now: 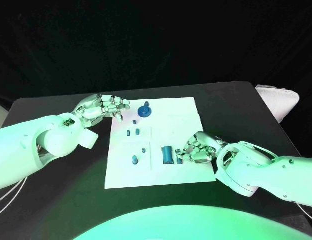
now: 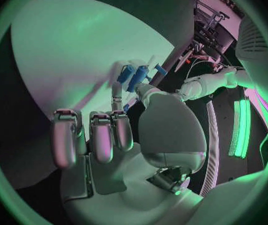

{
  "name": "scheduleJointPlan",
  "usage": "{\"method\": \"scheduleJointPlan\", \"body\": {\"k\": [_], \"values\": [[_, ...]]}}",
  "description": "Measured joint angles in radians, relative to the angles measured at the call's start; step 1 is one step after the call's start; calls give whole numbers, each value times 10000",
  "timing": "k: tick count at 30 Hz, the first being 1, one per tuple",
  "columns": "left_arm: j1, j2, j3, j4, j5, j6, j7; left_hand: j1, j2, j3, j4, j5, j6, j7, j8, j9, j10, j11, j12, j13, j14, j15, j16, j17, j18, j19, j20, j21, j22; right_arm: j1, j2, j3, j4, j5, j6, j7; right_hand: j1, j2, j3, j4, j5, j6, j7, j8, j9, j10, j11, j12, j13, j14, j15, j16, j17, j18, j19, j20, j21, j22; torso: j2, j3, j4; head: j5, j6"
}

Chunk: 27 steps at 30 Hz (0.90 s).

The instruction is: Assemble the parts on the task board

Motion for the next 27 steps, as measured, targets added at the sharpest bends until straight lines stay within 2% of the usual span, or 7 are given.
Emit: {"method": "scheduleJointPlan", "body": {"k": [3, 7, 9, 12, 19, 27], "values": [[0, 0, 0, -1, 0, 3, -4, 0, 0, 0, 0, 0, 0, 0, 0, -9, 0, 0, 0, 0, 0, 0, 0, 0, 1, 0, 0, 0, 0, 3, -106, 4, 37, 159, -3, 335, 220, -194, -187, -51, -490, 65, -65, 186, 97, -1, -1, 0, 0, 0, 0, 0, 0, 0, -26, -26, 0, -1, -2, 1, -5, -8, 0], [0, 3, 0, -1, -1, 6, -8, 0, 0, 0, 0, 0, 0, 0, 0, -9, 0, 0, 0, 0, 0, 0, 0, 0, 1, 0, 0, 0, 9, 6, -144, 6, -8, 295, 170, 572, 1076, -238, -598, -191, -1564, 91, -134, 549, 362, -18, -93, 0, 0, 18, -88, 0, -1, 1, -12, -88, 0, -1, -2, 1, -5, -12, 0], [0, 5, 0, -1, -1, 9, -9, 0, 0, 0, 0, 0, 0, 0, 0, -9, 0, 0, 0, 0, 0, 0, 0, 0, 0, 0, 0, 0, 8, 5, -142, 6, -53, 320, 294, 619, 1404, -218, -744, -252, -1790, 60, -167, 677, 458, 15, -127, 0, 0, -3, -110, 0, -1, 1, -24, -101, 0, -1, -1, 0, -1, -16, 0], [0, 6, 0, -1, -1, 12, -10, 0, 0, 0, 0, 0, 0, 0, 0, -9, 0, 0, 0, 0, 0, 0, 0, 0, 0, 0, 0, 0, 8, -12, -115, 6, -119, 323, 485, 637, 1704, -170, -860, -288, -1897, 40, -187, 802, 555, -5, -147, 31, 0, -17, -124, 0, -1, 0, -5, -120, 0, -1, 3, 0, 5, -18, 0], [0, 5, 0, 1, -1, 20, -11, 0, 0, 0, 0, 0, 0, 0, 0, -9, 0, 0, 0, 1, 0, 0, 0, 0, 0, 0, 0, 0, 7, -50, -23, 1, -181, 224, 668, 535, 1890, -87, -928, -302, -1897, 25, -202, 886, 622, -22, -163, 107, 0, 4, -145, 39, -1, 1, 11, -135, 86, -2, 5, -1, 16, 1, 0], [-1, 2, 0, 3, -1, 28, -12, 0, 0, 0, 0, 0, 0, 0, 0, -8, 0, 0, 0, 1, 0, 0, 0, 0, 0, 0, 0, 0, 6, -63, 99, 2, -276, 34, 597, 198, 1866, 163, -979, -49, -1790, -11, -238, 963, 687, 15, -199, 174, 0, 19, -160, 78, -1, 1, -26, -171, 154, -3, 5, -12, 16, 14, 0]]}}
